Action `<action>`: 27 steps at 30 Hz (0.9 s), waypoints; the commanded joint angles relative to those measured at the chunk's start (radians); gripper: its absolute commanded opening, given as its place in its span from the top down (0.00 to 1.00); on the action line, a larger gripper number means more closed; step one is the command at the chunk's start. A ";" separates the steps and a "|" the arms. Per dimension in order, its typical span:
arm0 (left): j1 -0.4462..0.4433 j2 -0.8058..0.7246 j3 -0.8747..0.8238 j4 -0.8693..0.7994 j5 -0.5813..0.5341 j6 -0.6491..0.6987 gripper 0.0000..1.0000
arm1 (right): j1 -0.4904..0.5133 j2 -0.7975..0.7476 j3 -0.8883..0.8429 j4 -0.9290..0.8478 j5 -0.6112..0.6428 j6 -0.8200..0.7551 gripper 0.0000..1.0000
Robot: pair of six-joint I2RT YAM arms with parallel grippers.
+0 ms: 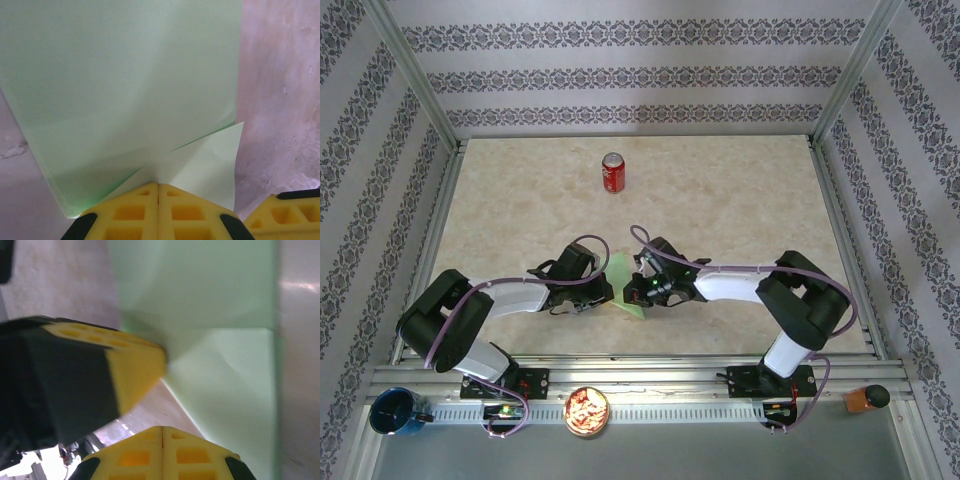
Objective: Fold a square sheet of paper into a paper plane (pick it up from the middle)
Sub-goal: Third fold the triangle at the center of the table.
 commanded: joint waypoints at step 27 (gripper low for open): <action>0.020 0.069 -0.015 0.042 -0.002 0.034 0.99 | -0.028 -0.116 -0.288 0.099 -0.014 0.038 0.91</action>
